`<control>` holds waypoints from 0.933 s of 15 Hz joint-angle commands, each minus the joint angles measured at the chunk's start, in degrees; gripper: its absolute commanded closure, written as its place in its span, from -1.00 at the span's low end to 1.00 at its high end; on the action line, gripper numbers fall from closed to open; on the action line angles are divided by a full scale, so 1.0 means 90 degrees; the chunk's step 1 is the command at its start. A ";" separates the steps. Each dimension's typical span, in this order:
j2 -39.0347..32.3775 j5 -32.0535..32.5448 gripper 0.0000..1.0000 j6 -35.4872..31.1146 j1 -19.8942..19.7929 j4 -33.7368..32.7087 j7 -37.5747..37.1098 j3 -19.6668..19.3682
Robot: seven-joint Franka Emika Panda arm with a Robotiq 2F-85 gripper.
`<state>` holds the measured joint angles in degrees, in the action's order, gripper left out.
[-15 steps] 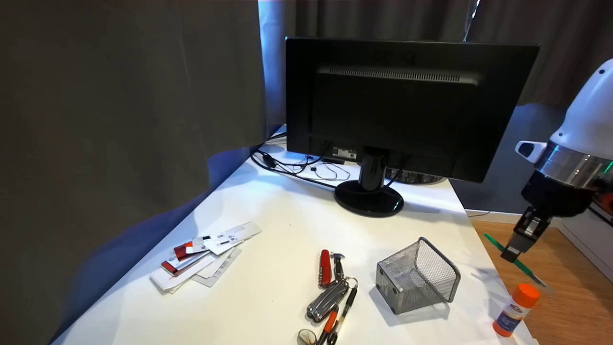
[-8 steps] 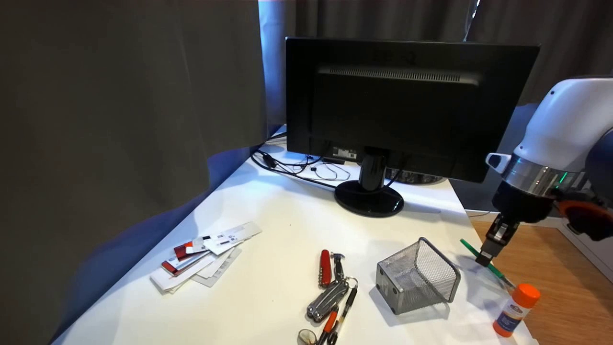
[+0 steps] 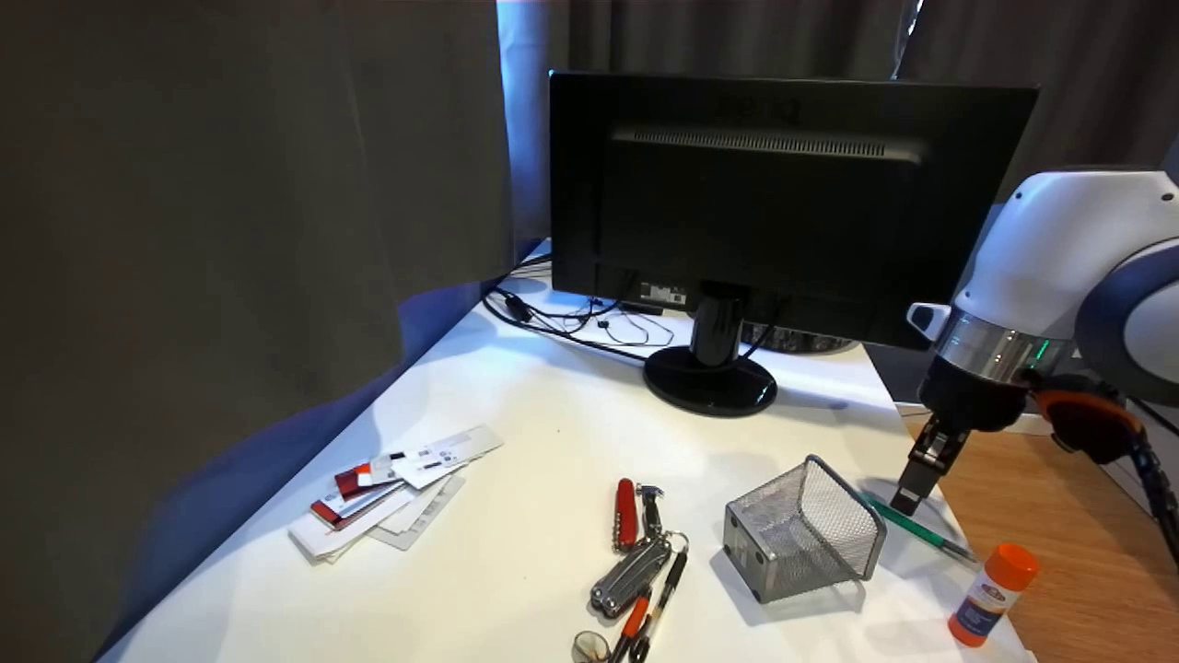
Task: Remove the green pen from the drawer
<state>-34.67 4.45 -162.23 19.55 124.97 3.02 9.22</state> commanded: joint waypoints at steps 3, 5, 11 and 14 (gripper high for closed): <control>0.0877 0.0518 -0.57 0.0223 0.0479 0.0513 -0.0539 -0.0432; 0.1331 0.0689 -0.87 0.0353 0.0562 0.0850 -0.0618 -0.0464; 0.3163 0.0625 -1.00 0.1273 0.0442 0.2059 -0.1055 0.0064; 0.3975 0.0459 -1.00 0.1715 0.0373 0.2422 -0.1174 0.0442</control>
<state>-7.81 9.35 -150.46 24.02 141.56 -5.41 9.95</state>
